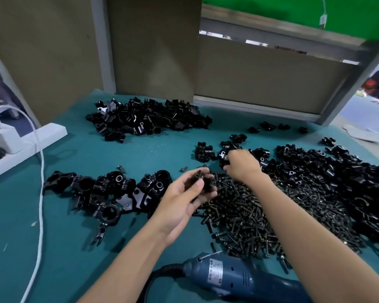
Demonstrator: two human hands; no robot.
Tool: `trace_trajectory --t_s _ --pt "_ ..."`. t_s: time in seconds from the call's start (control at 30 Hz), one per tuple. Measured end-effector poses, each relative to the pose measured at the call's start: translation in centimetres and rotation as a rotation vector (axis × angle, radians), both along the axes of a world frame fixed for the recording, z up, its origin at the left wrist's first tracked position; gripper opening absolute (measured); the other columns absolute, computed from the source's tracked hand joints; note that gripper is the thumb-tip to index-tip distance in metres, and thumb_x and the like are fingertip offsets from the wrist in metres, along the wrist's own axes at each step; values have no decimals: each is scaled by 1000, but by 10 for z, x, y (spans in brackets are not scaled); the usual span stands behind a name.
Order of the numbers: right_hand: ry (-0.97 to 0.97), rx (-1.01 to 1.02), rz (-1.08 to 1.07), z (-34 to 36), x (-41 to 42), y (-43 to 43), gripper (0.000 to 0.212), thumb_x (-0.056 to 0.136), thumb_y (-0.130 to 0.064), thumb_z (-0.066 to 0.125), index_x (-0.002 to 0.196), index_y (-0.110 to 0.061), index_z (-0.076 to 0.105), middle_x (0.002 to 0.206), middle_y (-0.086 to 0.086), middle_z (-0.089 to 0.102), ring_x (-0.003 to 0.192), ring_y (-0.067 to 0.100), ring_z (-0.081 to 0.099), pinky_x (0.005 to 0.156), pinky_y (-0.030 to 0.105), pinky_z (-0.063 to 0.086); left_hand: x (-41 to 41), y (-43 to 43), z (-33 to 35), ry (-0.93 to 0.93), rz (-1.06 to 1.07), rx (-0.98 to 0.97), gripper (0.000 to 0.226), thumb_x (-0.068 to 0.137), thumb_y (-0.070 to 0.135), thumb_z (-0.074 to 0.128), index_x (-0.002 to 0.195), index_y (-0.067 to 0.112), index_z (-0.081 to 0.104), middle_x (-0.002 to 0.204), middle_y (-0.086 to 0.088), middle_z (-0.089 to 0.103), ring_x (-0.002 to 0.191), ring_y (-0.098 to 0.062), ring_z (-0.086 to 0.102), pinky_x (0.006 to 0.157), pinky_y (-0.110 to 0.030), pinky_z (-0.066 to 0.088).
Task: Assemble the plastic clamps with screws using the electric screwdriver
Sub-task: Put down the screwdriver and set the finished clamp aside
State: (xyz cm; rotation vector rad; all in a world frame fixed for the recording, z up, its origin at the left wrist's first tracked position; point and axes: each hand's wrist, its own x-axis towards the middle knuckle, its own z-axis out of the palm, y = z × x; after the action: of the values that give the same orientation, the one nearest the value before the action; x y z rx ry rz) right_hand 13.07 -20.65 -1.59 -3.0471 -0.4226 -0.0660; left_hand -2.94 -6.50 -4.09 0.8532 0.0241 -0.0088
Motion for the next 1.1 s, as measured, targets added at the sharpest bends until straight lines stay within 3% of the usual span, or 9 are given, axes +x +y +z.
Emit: trace_trajectory --t_s 0.1,0.17,0.27,0.33,0.47,0.67,0.87,1.1 --pt "20 336 27 14 -20 0 34 94 -21 63 125 -7 57 120 9 59 109 25 58 90 30 46 1 4 2 -24 26 -97 30 90 9 55 117 -1 64 108 -13 72 102 -28 70 82 -28 58" --pt "61 577 113 28 -45 4 32 93 -20 65 123 -12 59 110 2 61 102 20 62 82 22 44 2 3 3 -45 39 -139 33 86 12 57 115 -1 63 107 -14 71 103 -28 69 82 -29 58" --pt "64 737 231 43 -86 6 23 92 -21 66 115 -19 61 105 -4 64 95 12 64 82 17 49 1 0 2 -28 46 -158 34 84 15 59 114 0 63 108 -13 71 102 -24 70 80 -28 58" --pt "42 759 264 44 -105 5 21 92 -20 67 112 -20 63 104 -4 65 95 9 64 82 14 51 0 -1 1 -21 44 -136 36 85 18 59 116 0 62 112 -15 70 104 -22 69 82 -27 57" --pt "14 739 259 33 -122 10 21 91 -18 67 112 -19 66 106 -2 65 95 10 61 86 28 54 -3 -1 2 -65 38 -63 33 90 23 55 114 2 63 112 -12 72 108 -19 67 86 -23 55" --pt "-6 915 265 24 -128 11 29 82 -14 78 110 -17 72 101 -6 71 93 2 65 85 22 54 -4 -1 3 -48 82 -21 45 88 22 59 122 -6 54 113 -15 68 106 -19 67 86 -26 55" --pt "61 1037 275 25 -130 4 35 71 -18 85 104 -17 74 91 -3 74 86 9 71 81 33 59 -6 0 4 -40 129 2 53 83 23 64 125 -6 55 104 -12 71 97 -17 69 80 -25 56" --pt "-5 928 292 24 -136 2 39 68 -22 88 103 -15 74 89 -7 72 82 4 67 76 19 54 -8 -2 3 10 104 -45 58 81 21 65 130 -6 51 117 -20 60 103 -22 60 82 -25 57"
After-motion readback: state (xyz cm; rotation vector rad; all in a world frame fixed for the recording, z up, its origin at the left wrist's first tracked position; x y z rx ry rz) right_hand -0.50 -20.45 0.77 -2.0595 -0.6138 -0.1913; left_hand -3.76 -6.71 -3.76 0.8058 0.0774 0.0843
